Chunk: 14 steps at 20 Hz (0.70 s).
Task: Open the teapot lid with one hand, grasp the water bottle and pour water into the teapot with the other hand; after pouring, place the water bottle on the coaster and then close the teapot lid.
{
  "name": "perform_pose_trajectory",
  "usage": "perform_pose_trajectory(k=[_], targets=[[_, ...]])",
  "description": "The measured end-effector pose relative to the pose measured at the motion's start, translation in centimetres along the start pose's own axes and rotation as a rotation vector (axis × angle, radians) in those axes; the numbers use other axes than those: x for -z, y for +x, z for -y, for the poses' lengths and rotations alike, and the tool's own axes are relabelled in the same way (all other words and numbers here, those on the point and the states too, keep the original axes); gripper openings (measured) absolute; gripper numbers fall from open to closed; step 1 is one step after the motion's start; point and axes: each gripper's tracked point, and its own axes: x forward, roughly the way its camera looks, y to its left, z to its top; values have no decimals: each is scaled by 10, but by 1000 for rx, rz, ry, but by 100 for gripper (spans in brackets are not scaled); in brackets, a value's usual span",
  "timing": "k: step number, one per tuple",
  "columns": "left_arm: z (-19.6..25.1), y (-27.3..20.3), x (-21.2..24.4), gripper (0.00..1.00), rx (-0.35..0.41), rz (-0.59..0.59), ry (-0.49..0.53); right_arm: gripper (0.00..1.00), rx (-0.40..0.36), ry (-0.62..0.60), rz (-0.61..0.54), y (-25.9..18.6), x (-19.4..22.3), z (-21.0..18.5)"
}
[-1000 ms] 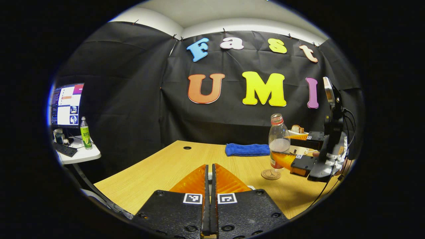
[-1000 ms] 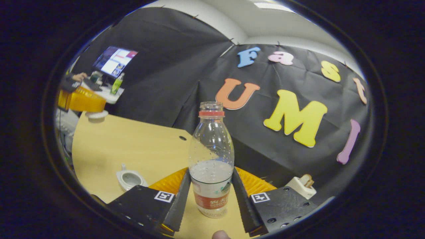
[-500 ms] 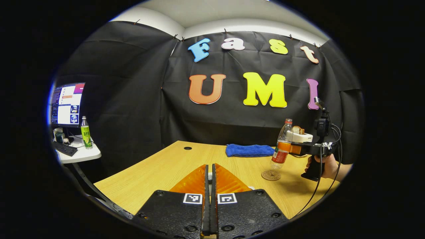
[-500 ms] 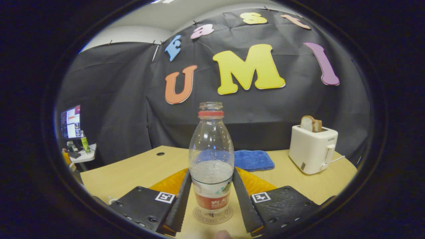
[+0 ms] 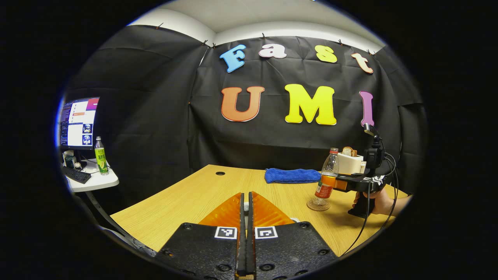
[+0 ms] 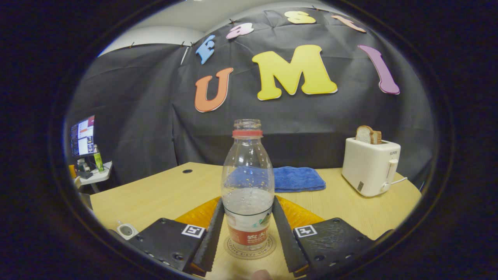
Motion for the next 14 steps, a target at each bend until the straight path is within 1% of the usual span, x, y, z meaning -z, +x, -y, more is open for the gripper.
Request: perform_pose_trajectory(k=[4, 8, 10, 11, 12, 13, 14], targets=[[0, 0, -1, 3, 0, 2, -2, 68, -1, 6, -3, 1, 6, 1], [1, -1, -1, 2, 3, 3, 3, 73, 5, -23, 6, -2, 7, -2], [1, -1, -1, 3, 3, 3, 6, 73, 3, -21, 1, -2, 10, -3], [1, -1, -2, 2, 4, 4, 5, 75, 4, -23, 1, -2, 10, -2], [1, -2, -2, 3, 5, 6, 3, 80, 5, -25, -1, -4, 10, -1], [1, -1, -2, 3, 5, 6, 4, 82, 4, -21, -3, -4, 12, -1], [1, -2, -2, 3, 5, 7, 5, 80, 6, -13, -7, -5, 13, 0]])
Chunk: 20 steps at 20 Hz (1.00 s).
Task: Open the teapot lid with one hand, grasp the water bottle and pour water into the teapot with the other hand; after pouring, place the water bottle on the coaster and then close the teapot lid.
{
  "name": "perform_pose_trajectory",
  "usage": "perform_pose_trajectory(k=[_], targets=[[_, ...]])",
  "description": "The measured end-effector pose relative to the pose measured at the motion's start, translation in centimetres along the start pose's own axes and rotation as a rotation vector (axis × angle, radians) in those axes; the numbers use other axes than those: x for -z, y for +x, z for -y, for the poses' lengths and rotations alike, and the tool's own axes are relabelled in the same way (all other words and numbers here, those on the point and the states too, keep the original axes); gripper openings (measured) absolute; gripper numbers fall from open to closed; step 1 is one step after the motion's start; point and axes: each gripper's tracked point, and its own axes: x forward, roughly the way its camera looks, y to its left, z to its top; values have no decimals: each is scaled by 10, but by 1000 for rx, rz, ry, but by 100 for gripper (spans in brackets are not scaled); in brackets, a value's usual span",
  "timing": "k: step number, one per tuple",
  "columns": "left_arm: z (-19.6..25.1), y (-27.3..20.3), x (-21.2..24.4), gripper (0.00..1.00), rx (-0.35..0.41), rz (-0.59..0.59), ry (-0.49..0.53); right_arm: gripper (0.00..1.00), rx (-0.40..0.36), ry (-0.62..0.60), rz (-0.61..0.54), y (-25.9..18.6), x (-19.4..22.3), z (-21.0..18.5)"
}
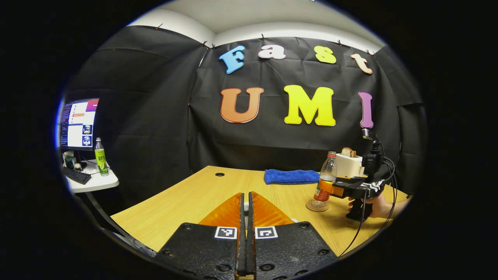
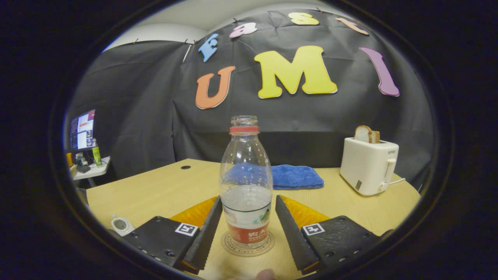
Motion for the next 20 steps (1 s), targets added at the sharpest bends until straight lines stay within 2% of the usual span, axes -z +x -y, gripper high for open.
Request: perform_pose_trajectory(k=[2, 5, 8, 10, 12, 13, 15, 18, 19, 20], targets=[[1, 0, -1, 3, 1, 2, -2, 83, -4, 19, -7, -7, 1, 1], [8, 1, 0, 2, 13, 2, -20, 96, -28, 36, 25, -38, -5, -1], [27, 7, -8, 3, 29, 45, -56, 96, -29, 17, 60, -83, -6, 9], [42, 15, -5, 2, 53, 44, -72, 92, -9, 0, 92, -114, -7, 21], [64, 28, 6, 2, 112, 29, -79, 96, 32, 0, 123, -139, -7, 39], [73, 34, 16, 2, 138, 4, -79, 92, 48, 6, 130, -149, -5, 46], [76, 46, 39, 3, 138, -54, -78, 96, 74, 17, 133, -166, -2, 59], [88, 55, 61, 3, 143, -100, -75, 95, 132, 31, 157, -185, 0, 80], [91, 57, 65, 3, 147, -107, -74, 92, 152, 24, 164, -189, 3, 86], [92, 59, 67, 3, 147, -110, -75, 96, 162, 18, 167, -193, 4, 89]])
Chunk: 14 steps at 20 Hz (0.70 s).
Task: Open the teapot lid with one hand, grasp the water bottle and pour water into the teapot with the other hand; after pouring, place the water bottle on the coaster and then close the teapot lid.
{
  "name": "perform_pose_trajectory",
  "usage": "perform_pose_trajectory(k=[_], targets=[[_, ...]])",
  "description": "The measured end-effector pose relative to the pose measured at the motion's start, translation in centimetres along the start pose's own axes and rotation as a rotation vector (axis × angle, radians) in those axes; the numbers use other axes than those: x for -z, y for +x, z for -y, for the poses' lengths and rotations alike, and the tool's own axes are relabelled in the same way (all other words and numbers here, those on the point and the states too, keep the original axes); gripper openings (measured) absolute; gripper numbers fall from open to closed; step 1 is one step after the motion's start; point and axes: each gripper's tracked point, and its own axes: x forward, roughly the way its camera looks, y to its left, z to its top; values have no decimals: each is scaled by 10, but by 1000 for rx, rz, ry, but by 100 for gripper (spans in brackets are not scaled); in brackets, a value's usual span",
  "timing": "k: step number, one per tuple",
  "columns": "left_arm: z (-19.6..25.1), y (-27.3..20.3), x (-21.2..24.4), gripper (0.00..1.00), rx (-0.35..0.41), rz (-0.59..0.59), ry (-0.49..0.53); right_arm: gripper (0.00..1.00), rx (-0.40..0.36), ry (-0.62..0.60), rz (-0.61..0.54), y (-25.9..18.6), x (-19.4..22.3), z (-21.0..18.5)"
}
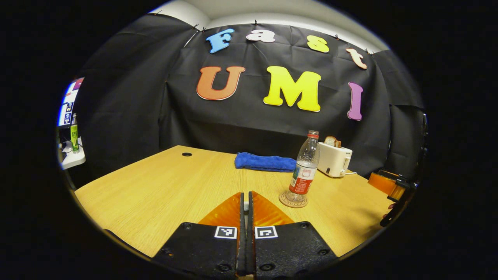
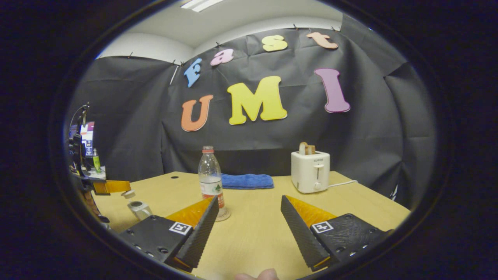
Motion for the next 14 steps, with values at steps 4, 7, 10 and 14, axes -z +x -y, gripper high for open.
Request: perform_pose_trajectory(k=[4, 7, 10, 14], targets=[[-1, 8, 6, 3, -3, -11, -15, 92, 33, -20, 3, -7, 3, 11], [-4, 11, 15, 3, -12, -30, -13, 96, 61, -45, 15, -10, 3, 18], [-6, 12, 21, 3, -22, -38, -9, 96, 70, -44, 10, -10, 5, 20], [-7, 11, 23, 3, -31, -35, -1, 92, 77, -52, 14, -13, 5, 21]])
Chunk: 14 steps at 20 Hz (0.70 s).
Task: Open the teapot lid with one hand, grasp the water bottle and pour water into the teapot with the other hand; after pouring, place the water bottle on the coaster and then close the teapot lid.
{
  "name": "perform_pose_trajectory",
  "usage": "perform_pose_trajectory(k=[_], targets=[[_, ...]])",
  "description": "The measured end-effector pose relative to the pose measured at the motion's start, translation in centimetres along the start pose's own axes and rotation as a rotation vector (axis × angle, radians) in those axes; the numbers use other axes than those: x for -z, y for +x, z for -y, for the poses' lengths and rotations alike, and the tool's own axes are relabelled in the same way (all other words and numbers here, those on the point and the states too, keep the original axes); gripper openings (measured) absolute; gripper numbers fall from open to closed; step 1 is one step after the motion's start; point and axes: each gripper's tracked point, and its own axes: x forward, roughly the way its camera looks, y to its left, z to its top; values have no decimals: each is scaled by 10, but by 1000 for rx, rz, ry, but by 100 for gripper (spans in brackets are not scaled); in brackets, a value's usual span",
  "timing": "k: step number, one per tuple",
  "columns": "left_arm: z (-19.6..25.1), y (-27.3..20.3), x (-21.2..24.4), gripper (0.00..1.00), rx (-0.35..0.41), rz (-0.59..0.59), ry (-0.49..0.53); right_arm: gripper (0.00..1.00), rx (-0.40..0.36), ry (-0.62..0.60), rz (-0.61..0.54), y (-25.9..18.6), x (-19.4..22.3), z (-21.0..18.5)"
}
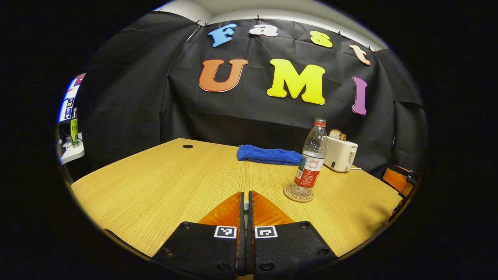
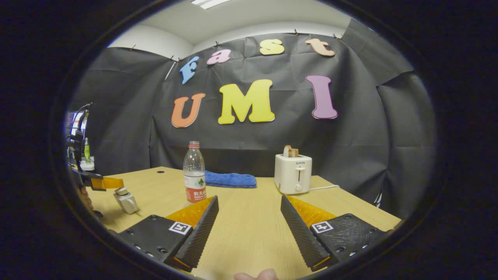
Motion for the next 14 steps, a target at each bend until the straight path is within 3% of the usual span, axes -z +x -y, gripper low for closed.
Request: perform_pose_trajectory(k=[6, 8, 9, 11, 13, 14], targets=[[3, -1, 7, 9, -27, -22, 38, 92, -1, 16, -2, -3, 0, 0], [-2, -2, -2, 32, -59, 2, 46, 92, -5, 21, -2, -5, -1, -1], [-4, -4, -7, 82, -82, 12, 48, 92, -7, 18, 0, -6, -1, -2], [-2, -11, -27, 100, -117, 58, 72, 92, 5, 14, 4, -8, -5, 3], [9, -20, -57, 100, -137, 127, 116, 96, 27, 25, 6, -9, -14, 10], [13, -26, -71, 100, -144, 159, 129, 92, 34, 32, 13, -11, -20, 11]])
